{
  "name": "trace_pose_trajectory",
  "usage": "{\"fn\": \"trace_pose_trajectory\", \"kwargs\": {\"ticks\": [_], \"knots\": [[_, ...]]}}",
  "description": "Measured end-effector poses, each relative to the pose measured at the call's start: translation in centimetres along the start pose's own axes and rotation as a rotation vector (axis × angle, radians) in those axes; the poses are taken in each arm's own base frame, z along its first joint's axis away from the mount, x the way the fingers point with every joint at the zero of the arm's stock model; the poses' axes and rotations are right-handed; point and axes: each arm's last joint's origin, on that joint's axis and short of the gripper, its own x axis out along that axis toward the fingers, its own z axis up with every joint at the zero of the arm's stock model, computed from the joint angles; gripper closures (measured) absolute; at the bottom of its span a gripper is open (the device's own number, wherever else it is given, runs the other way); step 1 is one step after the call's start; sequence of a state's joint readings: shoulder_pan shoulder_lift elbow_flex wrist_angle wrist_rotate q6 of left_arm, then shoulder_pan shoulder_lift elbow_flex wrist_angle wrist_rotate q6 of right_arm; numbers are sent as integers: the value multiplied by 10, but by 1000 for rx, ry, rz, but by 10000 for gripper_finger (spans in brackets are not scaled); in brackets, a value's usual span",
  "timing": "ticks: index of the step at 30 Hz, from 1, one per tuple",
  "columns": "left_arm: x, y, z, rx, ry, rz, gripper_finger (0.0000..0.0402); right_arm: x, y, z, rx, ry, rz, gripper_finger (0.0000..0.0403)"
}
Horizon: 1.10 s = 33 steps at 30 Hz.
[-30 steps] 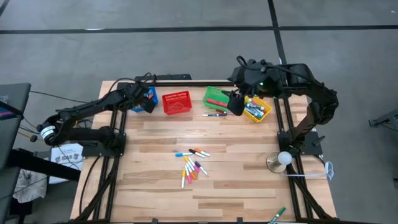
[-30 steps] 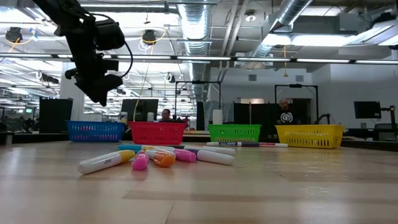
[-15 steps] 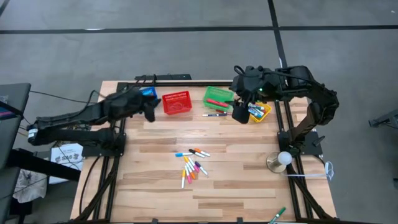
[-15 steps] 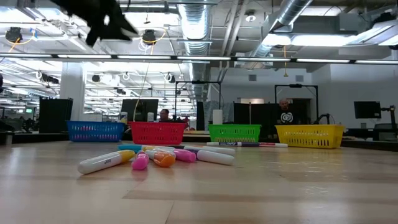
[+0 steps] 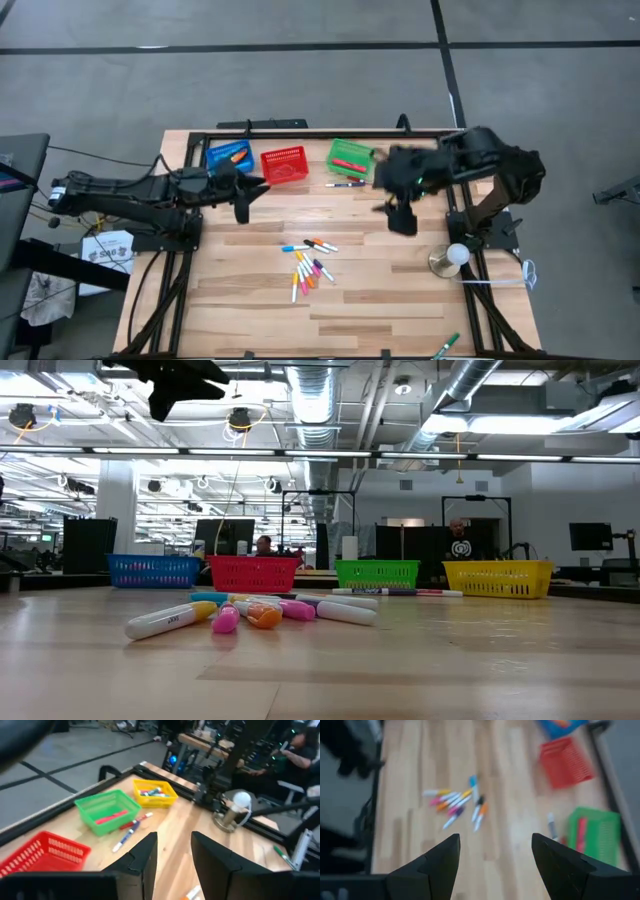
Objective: Pick & Place Markers
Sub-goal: Put the small green marker pen into the red bin
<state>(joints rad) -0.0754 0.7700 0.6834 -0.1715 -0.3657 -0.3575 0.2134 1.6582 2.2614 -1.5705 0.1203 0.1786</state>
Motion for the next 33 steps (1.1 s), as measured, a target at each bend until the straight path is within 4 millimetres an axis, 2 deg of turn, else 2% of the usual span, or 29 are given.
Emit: {"fn": "trace_pose_trajectory", "kwargs": {"ticks": [5, 8, 12, 17, 22, 27, 33], "knots": [[-1, -8, -3, -30, 13, -42, 284, 26, 33, -14, -61, 142, 97, 164], [-2, -10, -3, -39, 11, -59, 284, 49, 52, -29, -90, 272, 159, 164], [-2, -12, -4, -37, 14, -68, 284, 72, 73, -50, -75, 408, 156, 164], [-2, -13, -3, -39, 9, -76, 285, 98, 86, -70, -45, 483, 66, 165], [-2, -13, -3, -64, 10, -78, 286, 121, 90, -77, 46, 437, 1, 175], [-3, -14, -4, -65, 30, -123, 286, 131, 100, -85, 66, 453, 58, 192], [-3, -14, -4, -66, 30, -131, 286, 134, 124, -105, -54, 489, 126, 212]]}}
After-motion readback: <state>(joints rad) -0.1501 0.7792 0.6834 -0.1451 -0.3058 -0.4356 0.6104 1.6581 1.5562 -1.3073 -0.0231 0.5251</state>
